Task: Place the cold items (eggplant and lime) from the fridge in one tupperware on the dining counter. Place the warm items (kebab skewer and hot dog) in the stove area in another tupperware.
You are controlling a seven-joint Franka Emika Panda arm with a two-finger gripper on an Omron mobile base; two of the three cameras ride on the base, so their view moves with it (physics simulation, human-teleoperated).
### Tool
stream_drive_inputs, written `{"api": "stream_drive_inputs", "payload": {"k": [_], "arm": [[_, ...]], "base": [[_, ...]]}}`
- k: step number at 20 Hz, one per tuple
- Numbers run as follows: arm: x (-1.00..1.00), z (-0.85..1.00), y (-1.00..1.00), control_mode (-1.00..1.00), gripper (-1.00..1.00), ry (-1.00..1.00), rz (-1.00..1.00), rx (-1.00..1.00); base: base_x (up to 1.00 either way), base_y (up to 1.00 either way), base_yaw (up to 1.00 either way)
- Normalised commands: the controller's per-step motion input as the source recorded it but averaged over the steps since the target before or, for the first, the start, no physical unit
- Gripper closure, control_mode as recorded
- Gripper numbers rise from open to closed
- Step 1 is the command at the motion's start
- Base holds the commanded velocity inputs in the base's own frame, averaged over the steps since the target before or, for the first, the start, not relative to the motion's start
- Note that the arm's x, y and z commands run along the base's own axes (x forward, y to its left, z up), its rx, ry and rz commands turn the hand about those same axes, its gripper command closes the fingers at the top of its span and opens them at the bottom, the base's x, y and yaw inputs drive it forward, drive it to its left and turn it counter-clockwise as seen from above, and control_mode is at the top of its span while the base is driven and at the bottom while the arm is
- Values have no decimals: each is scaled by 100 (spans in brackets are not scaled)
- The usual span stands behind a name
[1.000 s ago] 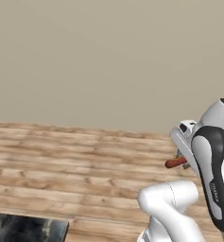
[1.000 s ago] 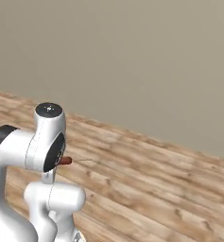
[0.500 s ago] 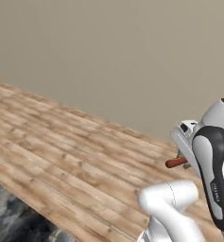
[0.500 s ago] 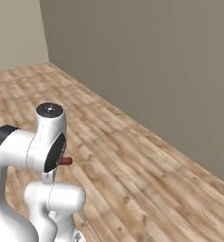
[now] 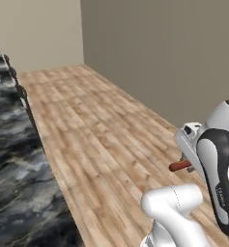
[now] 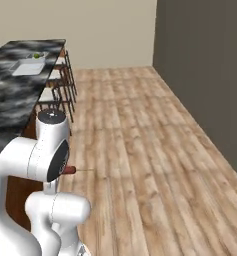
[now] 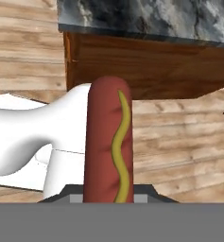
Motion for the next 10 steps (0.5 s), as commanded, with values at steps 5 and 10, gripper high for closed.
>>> {"api": "stream_drive_inputs", "payload": {"k": [5, 10], "arm": [[0, 0, 0, 100, 100, 0, 0, 0], [0, 0, 0, 100, 100, 0, 0, 0]], "base": [[99, -36, 56], [100, -64, 38]]}}
